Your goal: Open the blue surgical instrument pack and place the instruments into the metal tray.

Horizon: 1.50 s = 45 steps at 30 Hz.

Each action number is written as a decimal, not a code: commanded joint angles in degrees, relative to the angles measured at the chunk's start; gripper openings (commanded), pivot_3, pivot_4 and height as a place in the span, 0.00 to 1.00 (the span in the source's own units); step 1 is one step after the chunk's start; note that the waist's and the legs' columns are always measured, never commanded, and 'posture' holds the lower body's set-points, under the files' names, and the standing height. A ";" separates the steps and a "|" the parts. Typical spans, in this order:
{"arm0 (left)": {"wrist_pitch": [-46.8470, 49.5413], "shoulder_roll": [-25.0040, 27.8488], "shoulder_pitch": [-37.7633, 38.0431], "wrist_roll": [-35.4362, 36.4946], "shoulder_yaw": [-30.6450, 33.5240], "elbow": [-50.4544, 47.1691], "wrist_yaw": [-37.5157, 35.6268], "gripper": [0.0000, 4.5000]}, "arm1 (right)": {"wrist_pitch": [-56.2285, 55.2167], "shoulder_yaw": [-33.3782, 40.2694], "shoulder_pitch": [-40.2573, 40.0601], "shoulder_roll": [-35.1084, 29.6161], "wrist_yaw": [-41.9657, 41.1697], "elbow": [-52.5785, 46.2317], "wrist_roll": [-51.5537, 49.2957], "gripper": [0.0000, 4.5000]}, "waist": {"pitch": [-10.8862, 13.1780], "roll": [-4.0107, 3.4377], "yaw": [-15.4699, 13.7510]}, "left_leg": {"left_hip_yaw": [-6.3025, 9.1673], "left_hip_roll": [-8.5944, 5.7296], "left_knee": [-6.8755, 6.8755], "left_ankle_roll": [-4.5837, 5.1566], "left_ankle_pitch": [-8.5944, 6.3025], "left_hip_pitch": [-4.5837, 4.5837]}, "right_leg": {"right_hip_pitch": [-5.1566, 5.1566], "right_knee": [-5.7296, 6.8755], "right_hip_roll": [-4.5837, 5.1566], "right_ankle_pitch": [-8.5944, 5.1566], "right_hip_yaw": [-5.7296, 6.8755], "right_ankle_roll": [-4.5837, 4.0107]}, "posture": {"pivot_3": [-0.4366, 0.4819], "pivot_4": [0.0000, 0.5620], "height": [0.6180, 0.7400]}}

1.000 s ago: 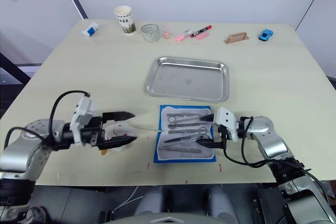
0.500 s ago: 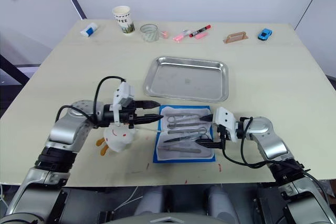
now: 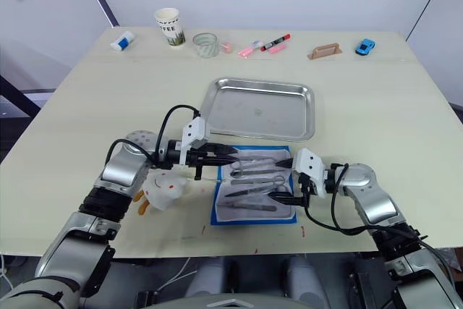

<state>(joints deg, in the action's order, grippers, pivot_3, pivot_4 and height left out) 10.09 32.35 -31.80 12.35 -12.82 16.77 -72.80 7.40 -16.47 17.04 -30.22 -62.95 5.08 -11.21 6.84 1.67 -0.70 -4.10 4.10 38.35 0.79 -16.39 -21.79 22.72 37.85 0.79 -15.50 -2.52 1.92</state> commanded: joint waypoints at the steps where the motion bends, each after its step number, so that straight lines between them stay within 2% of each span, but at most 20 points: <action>1: -2.92 -0.42 -1.80 -1.84 -0.53 1.44 -0.12 0.25 | 2.55 -1.28 -1.83 -0.76 0.27 1.79 1.98 1.00 | 0.00 0.00 -0.04 | 0.00 0.00 0.00 0.00 0.00 0.00 | 0.00 0.00 0.00 0.00 0.01 0.00 | 0.48 0.27 1.00; 19: -5.40 -3.51 -6.43 -8.92 -3.85 9.03 0.85 0.25 | 3.75 -1.06 -2.59 -0.87 0.31 0.56 1.84 1.00 | 0.00 0.00 -0.12 | 0.01 -0.01 0.01 0.00 0.00 -0.02 | 0.00 0.00 0.00 0.00 0.01 0.01 | 0.48 0.27 1.00; 38: -3.31 -3.68 -12.68 -15.83 -10.11 15.82 -3.34 0.25 | 4.91 -1.29 -2.37 -0.78 0.13 0.06 1.82 1.00 | -0.04 -0.01 -0.10 | 0.02 -0.02 0.01 0.00 0.00 -0.01 | -0.02 -0.01 0.00 0.00 0.01 0.01 | 0.48 0.27 1.00; 40: -2.58 -3.79 -12.76 -16.13 -10.46 15.67 -3.51 0.15 | 5.03 -1.28 -2.38 -0.77 0.16 0.05 1.77 1.00 | -0.04 -0.01 -0.10 | 0.02 -0.02 0.01 0.00 0.00 0.00 | -0.02 0.00 0.00 0.00 0.01 0.01 | 0.48 0.27 1.00; 42: -2.42 -3.51 -12.45 -16.63 -11.11 15.19 -4.06 0.01 | 5.16 -1.32 -2.43 -0.75 0.21 -0.06 1.77 1.00 | -0.06 -0.01 -0.12 | 0.02 -0.02 0.01 0.00 0.00 0.00 | -0.02 0.00 0.00 0.00 0.01 0.01 | 0.48 0.27 1.00; 45: -1.96 -3.52 -12.04 -16.46 -10.98 14.55 -3.70 0.01 | 5.31 -1.36 -2.43 -0.71 0.19 -0.09 1.76 1.00 | -0.10 -0.02 -0.10 | 0.02 -0.02 0.01 0.01 0.00 0.01 | -0.02 0.00 0.00 0.00 0.00 0.01 | 0.48 0.27 1.00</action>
<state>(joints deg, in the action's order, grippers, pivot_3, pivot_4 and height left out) 6.70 28.30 -44.97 -1.44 -22.07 30.18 -76.92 10.37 -15.95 16.28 -30.25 -62.41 3.12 -11.18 6.74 1.65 -0.80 -4.08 4.08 38.36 0.80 -16.39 -21.78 22.70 37.85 0.79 -15.50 -2.52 1.93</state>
